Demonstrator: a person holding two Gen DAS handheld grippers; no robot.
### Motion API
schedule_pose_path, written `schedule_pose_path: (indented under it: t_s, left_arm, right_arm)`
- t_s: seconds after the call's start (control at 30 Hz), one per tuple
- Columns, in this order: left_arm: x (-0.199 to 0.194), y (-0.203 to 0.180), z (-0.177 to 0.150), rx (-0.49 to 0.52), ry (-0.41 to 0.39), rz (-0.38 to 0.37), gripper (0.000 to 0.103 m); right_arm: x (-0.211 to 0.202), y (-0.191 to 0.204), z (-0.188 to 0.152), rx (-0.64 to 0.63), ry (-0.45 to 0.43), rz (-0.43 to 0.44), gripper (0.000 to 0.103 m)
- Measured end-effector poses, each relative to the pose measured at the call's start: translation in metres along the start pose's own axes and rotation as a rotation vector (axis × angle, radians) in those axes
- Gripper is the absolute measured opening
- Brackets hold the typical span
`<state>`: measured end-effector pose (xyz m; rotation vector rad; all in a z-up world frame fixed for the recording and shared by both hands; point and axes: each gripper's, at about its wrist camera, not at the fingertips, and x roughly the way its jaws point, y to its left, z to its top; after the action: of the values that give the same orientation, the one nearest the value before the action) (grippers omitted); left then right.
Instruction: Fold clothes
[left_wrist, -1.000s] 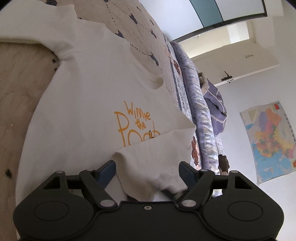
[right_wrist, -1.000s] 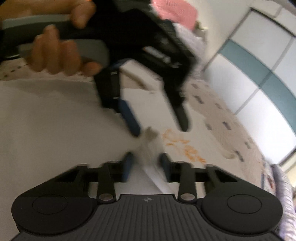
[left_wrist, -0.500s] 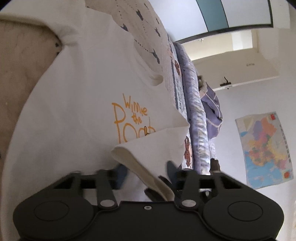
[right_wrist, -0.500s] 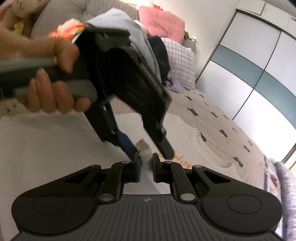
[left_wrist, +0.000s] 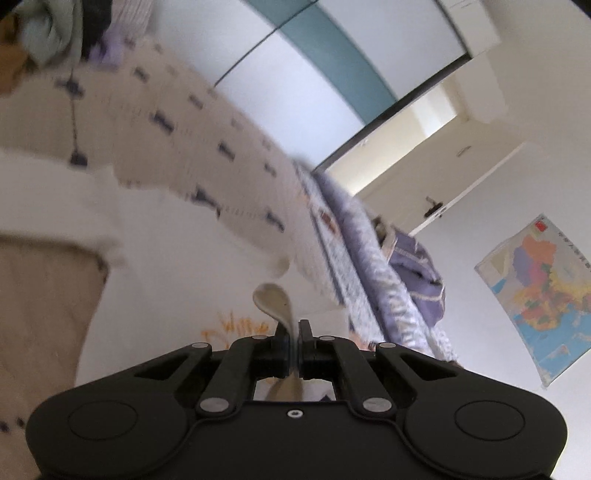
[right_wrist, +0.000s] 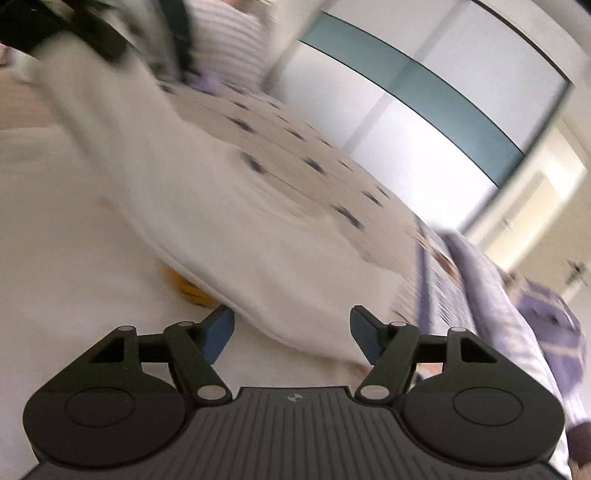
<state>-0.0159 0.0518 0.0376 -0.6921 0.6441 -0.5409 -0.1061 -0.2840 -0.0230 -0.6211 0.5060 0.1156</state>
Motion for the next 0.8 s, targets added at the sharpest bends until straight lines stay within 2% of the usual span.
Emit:
schedule_pose_path:
  t_s: [0.2,0.43,0.57,0.67,0.8]
  left_arm:
    - [-0.024,-0.009,0.010,0.029,-0.068,0.003,0.000]
    - [-0.051,0.003,0.015,0.008,-0.078,0.030,0.000]
    - [-0.058,0.011,0.007,0.026,-0.049,0.086,0.000]
    - [-0.059,0.025,-0.002,0.004,-0.011,0.127,0.000]
    - [-0.057,0.043,-0.023,-0.024,0.069,0.165,0.000]
  right_arm:
    - [0.035,-0.016,0.000,0.022,0.058,-0.085,0.069]
    - [0.075,-0.012,0.020,0.009,0.061,-0.124,0.058]
    - [0.089,-0.022,0.025,0.003,0.058,-0.134,0.055]
    - [0.093,-0.032,0.023,0.033,0.064,-0.123,0.055]
    - [0.088,-0.050,0.011,0.099,0.071,-0.090,0.062]
